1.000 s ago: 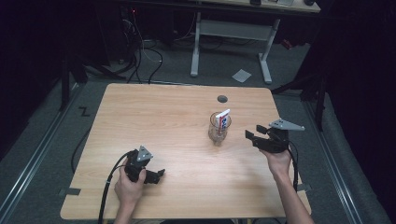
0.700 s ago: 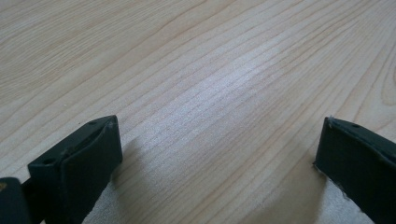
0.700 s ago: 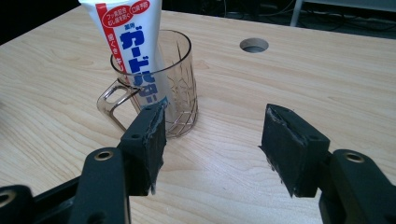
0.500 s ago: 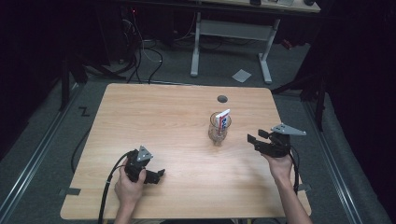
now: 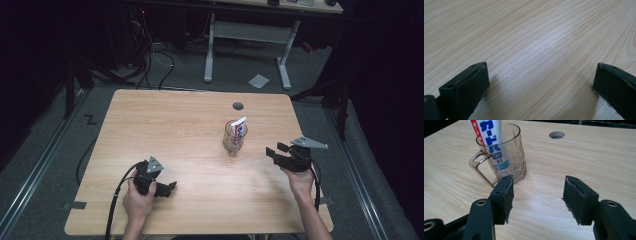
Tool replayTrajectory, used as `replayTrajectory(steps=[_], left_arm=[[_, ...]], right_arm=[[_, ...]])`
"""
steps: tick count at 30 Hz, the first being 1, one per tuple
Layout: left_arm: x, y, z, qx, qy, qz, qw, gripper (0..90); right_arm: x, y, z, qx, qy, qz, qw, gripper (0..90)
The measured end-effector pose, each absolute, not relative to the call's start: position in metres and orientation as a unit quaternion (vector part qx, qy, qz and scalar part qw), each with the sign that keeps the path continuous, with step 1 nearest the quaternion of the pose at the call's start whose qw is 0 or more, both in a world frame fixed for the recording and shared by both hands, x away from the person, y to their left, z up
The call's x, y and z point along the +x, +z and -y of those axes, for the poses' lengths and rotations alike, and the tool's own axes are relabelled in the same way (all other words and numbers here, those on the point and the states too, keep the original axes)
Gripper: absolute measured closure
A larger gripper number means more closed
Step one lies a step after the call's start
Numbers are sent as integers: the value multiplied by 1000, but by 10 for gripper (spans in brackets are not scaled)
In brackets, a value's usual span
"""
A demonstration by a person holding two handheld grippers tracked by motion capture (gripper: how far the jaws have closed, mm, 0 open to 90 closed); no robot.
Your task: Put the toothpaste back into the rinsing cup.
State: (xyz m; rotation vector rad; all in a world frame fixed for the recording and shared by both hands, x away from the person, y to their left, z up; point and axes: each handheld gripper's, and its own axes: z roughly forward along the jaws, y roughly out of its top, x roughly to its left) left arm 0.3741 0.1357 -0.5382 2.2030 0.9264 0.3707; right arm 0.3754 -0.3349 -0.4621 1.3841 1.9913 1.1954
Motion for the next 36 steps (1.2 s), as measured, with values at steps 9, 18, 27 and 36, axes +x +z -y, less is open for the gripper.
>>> replayTrajectory(steps=[9, 18, 27, 36], left_arm=[[374, -538, -135, 854, 142, -354, 355, 7], [374, -538, -135, 854, 142, -354, 355, 7], [374, -538, -135, 854, 142, -353, 355, 7], [374, -538, -135, 854, 142, -353, 355, 7]], right_arm=[[371, -469, 337, 505, 435, -715, 211, 439], [366, -477, 334, 507, 440, -714, 199, 450], [365, -490, 327, 505, 431, -723, 191, 461], [367, -495, 315, 498, 407, -740, 198, 479]])
